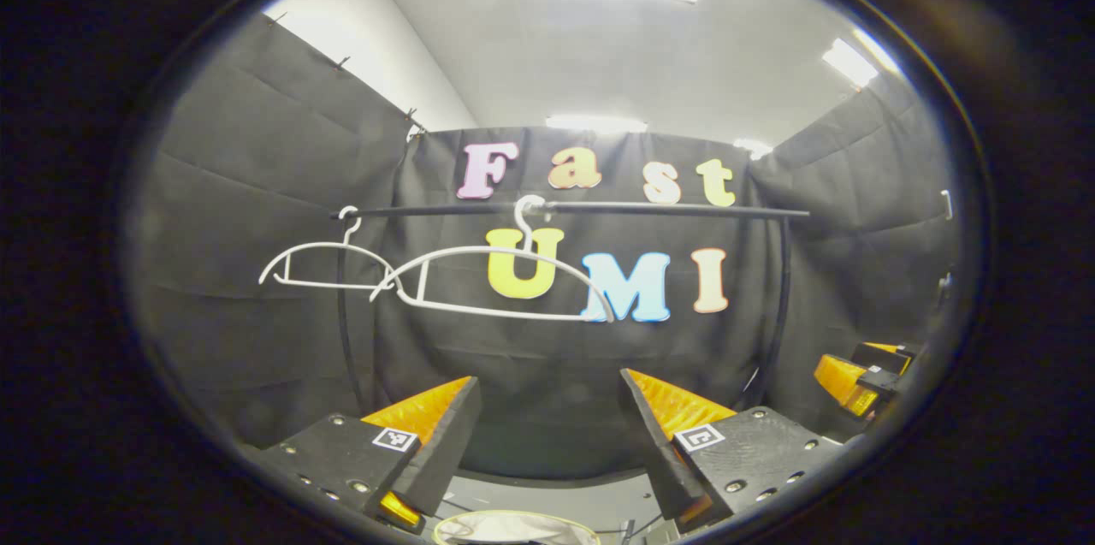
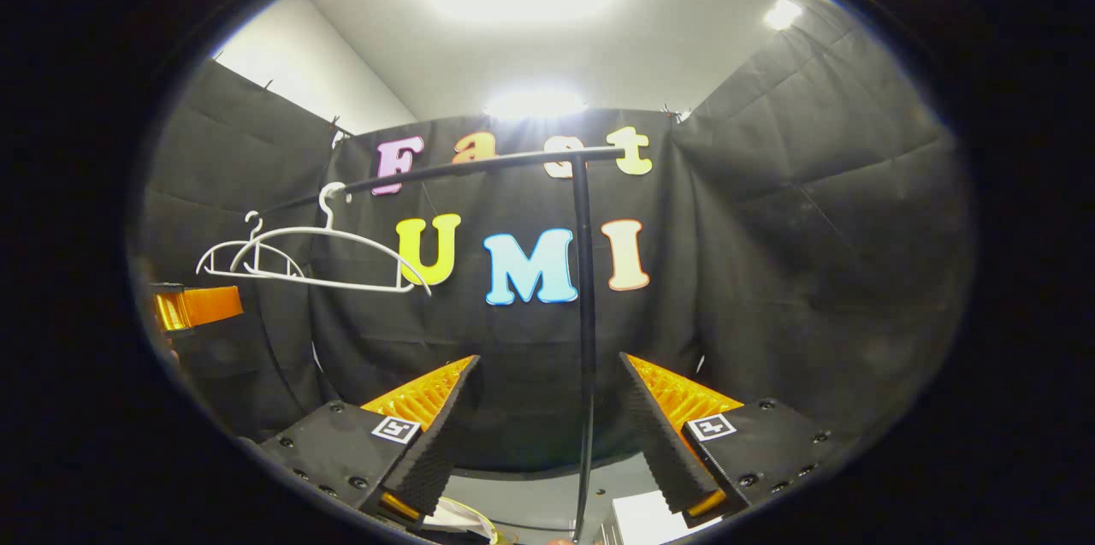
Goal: Grasp the clothes on the hanger with both hands and then place them into the laundry hamper below.
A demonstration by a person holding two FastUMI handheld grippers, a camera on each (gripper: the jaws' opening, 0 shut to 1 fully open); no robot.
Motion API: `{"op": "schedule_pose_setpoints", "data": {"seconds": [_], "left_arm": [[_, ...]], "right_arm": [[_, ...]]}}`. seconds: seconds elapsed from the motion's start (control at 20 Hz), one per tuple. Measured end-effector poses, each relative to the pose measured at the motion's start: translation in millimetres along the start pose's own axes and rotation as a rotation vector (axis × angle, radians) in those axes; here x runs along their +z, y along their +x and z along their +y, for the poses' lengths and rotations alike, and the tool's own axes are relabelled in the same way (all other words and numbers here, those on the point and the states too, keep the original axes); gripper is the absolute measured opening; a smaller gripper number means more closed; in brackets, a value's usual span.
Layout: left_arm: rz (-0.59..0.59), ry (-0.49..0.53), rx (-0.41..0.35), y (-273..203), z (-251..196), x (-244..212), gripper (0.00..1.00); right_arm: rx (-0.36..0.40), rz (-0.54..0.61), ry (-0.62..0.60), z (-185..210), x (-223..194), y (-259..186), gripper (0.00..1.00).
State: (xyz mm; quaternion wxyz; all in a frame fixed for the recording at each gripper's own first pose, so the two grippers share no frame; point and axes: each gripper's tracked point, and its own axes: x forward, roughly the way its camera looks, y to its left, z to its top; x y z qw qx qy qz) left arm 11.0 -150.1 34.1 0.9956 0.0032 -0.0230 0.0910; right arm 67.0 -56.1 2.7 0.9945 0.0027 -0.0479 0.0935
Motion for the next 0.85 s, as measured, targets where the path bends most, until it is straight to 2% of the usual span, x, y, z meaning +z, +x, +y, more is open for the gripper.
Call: {"op": "schedule_pose_setpoints", "data": {"seconds": [0.05, 0.1, 0.25, 0.3, 0.35, 0.55, 0.85], "left_arm": [[-0.002, -0.007, 0.004, -1.9, 2.5, 6.0, 0.92], [-0.007, -0.005, 0.001, -5.9, 0.8, 13.4, 0.92], [-0.015, 0.056, 0.042, -30.2, 6.6, 26.5, 0.92], [0.010, 0.056, 0.029, -34.6, 0.6, 19.8, 0.92], [0.037, 0.044, 0.008, -37.8, -6.8, 10.1, 0.92], [0.103, -0.005, -0.018, -46.9, -1.2, -17.1, 0.92], [0.094, 0.018, -0.014, -37.7, 55.6, -19.0, 0.92]], "right_arm": [[0.020, 0.004, 0.014, 2.1, 0.6, -2.9, 0.92], [0.035, 0.016, 0.028, 3.3, -0.7, -4.7, 0.98], [0.035, 0.060, 0.052, -0.6, -6.6, -11.4, 0.98], [0.030, 0.077, 0.052, -2.0, -10.9, -15.3, 0.92], [0.018, 0.089, 0.044, -4.3, -15.0, -17.3, 0.98], [-0.075, 0.090, 0.025, -13.6, -15.0, -12.5, 0.98], [-0.139, 0.072, 0.003, 15.5, -9.9, -6.3, 0.98]]}}
